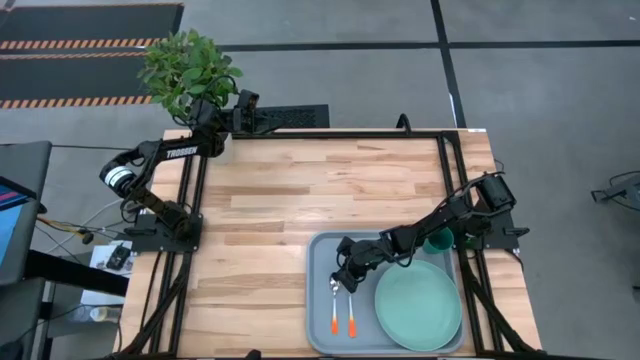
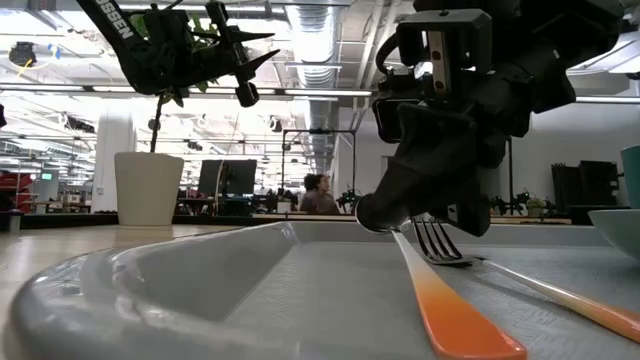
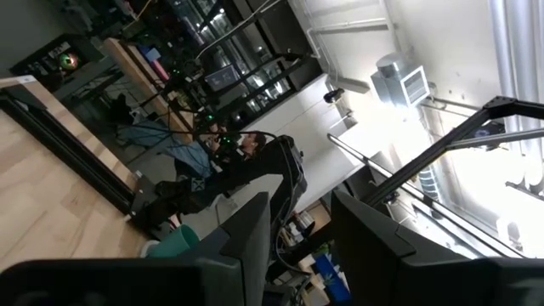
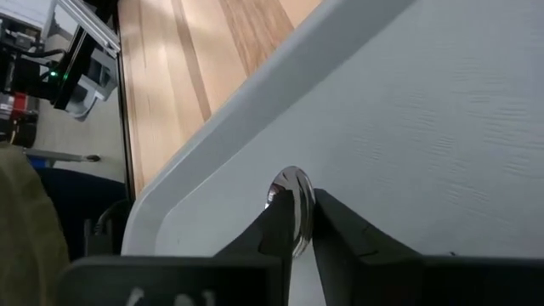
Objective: Pick and place plate/cup/fork/spoon on tray
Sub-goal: Put the orange spoon beside the orange fork on the blue serving tray
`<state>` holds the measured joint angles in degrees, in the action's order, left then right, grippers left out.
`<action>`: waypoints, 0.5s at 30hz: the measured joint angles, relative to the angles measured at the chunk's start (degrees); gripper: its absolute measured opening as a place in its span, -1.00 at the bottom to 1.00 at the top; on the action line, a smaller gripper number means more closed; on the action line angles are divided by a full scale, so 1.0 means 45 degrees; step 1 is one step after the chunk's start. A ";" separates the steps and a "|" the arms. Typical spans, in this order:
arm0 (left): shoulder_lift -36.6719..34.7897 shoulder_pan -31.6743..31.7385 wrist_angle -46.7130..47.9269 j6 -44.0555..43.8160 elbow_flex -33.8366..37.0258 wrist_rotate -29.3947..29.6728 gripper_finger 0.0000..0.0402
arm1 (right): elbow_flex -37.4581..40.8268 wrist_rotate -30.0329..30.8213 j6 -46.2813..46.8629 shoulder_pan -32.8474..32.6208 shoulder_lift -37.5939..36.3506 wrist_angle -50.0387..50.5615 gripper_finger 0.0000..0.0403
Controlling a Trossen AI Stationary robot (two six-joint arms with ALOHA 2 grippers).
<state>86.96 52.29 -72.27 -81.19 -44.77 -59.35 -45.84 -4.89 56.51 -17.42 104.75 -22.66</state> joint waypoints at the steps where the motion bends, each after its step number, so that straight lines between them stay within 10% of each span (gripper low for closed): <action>1: 0.0000 0.0000 0.0000 0.0006 0.0000 -0.0003 -0.44 | 0.0000 0.0000 -0.0010 0.0007 0.0000 -0.0002 -0.65; 15: 0.0000 0.0000 0.0000 0.0136 0.0000 -0.0102 -0.44 | 0.0000 -0.0728 -0.0360 0.0333 -0.0002 0.0025 -0.17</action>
<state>86.96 52.29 -72.27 -80.58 -44.77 -59.81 -45.84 -8.16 54.89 -15.92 104.74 -22.55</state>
